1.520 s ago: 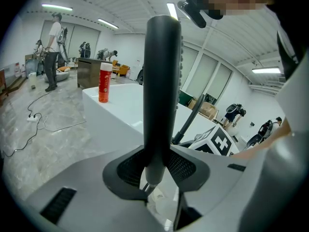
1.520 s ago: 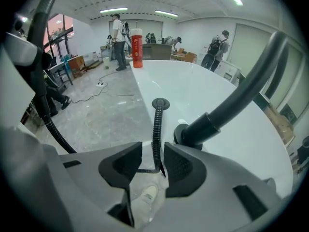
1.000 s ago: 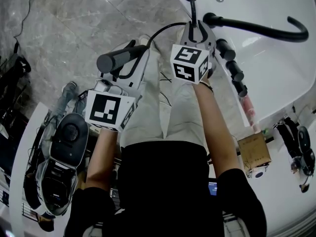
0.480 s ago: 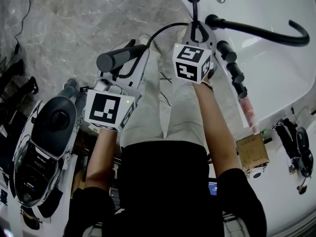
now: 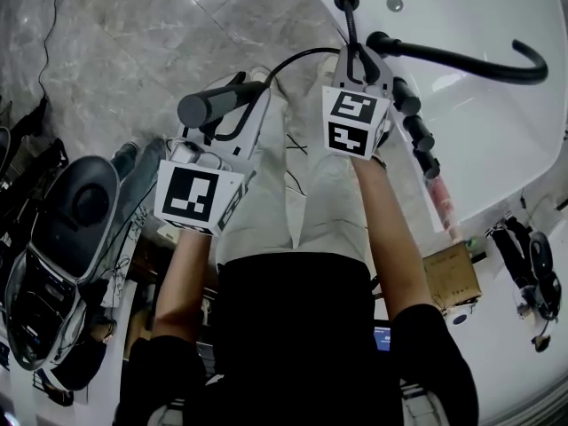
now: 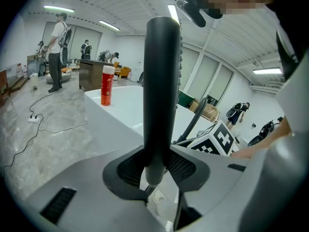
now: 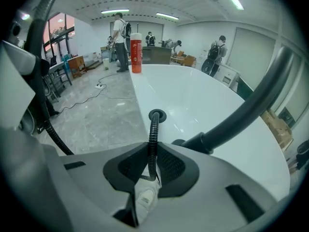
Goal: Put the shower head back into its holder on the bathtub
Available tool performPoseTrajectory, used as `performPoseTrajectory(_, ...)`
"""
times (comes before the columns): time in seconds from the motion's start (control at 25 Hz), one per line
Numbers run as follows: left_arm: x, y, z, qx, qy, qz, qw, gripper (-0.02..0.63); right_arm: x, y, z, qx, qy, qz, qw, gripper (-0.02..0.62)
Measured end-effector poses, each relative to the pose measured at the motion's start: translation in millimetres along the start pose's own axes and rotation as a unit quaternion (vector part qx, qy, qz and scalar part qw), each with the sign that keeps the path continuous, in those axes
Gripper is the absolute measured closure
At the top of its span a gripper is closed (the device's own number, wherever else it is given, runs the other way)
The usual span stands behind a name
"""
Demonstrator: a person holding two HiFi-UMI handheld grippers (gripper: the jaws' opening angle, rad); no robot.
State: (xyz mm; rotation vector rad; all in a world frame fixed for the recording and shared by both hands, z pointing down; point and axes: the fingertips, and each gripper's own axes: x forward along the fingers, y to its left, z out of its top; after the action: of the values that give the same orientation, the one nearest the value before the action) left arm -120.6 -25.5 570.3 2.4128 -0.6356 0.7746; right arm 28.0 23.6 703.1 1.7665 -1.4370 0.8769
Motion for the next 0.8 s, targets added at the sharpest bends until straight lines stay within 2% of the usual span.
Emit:
performPoseTrajectory(0.56,-9,0,39,0.015,-0.027,0.006,0.9995,0.462,-12,-3,37,0.013,-0.003,0.019,1.0,0.529)
performPoseTrajectory(0.8,-9,-3,54,0.019,-0.034,0.009,0.9992,0.462,-13,-3,43,0.019,0.011,0.028,0.999,0.529)
